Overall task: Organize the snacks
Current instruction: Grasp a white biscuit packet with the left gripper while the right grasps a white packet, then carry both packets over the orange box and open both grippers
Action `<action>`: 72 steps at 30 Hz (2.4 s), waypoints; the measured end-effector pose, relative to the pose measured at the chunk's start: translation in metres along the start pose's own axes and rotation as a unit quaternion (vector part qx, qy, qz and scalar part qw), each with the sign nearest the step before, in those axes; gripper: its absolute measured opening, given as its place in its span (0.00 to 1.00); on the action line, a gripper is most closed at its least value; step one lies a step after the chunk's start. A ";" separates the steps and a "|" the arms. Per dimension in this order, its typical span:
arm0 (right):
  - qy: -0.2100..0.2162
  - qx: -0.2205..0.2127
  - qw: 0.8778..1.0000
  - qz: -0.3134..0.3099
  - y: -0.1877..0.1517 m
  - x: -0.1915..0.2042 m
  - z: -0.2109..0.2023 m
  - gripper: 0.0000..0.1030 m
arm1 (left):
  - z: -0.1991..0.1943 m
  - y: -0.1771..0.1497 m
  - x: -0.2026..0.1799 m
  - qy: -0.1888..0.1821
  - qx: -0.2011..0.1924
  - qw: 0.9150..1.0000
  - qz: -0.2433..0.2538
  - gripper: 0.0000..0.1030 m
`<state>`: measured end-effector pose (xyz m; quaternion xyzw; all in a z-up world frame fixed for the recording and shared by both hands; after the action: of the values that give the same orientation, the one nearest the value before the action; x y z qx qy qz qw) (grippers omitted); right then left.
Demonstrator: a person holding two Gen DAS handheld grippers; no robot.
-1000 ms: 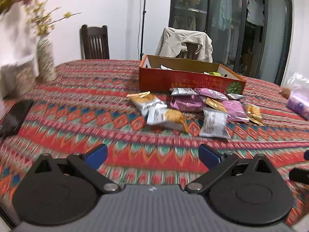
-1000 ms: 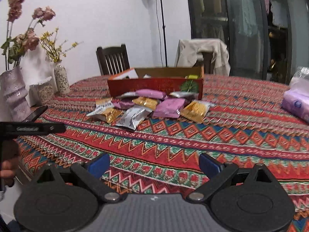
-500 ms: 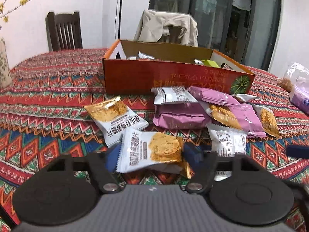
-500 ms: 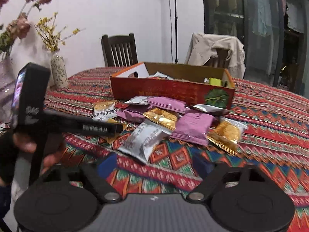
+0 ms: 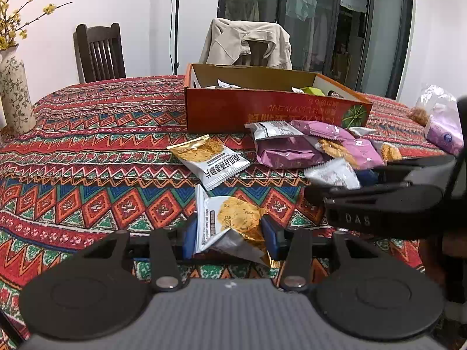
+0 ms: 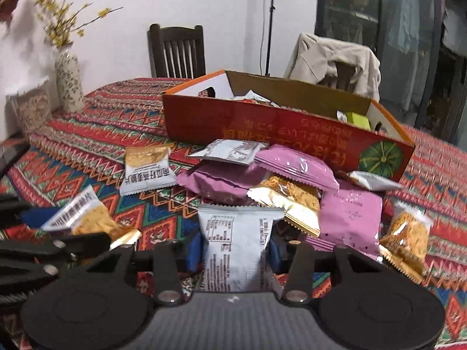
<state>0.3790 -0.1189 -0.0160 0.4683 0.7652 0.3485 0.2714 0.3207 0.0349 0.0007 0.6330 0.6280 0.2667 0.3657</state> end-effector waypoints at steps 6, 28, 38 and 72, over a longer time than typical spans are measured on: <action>0.021 0.000 1.000 0.007 -0.014 -0.003 -0.018 0.40 | -0.011 -0.001 -0.006 0.005 -0.007 1.000 -0.008 0.45; -0.029 -0.076 0.992 0.095 -0.091 -0.104 -0.150 0.40 | -0.059 -0.001 -0.092 -0.023 -0.034 0.999 -0.015 0.45; 0.014 -0.091 0.992 0.086 -0.060 -0.111 -0.143 0.40 | -0.055 0.051 -0.094 -0.032 -0.061 0.998 -0.003 0.45; 0.035 0.072 0.996 0.034 0.204 -0.214 0.221 0.77 | 0.296 0.285 -0.049 -0.046 0.055 0.997 -0.037 0.80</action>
<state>0.7397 -0.1864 0.0291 0.5002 0.7810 0.3173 0.1979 0.7238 -0.0357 0.0592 0.6399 0.6472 0.1891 0.3686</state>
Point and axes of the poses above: each gripper's, at about its wrist camera, not at the fingertips, and z roughly the way its jaws point, x to its left, y to its top, the point moved 5 cm from there along z, roughly the way its jaws point, and after that the axes turned 4 degrees about -z, right-handed, at the moved point
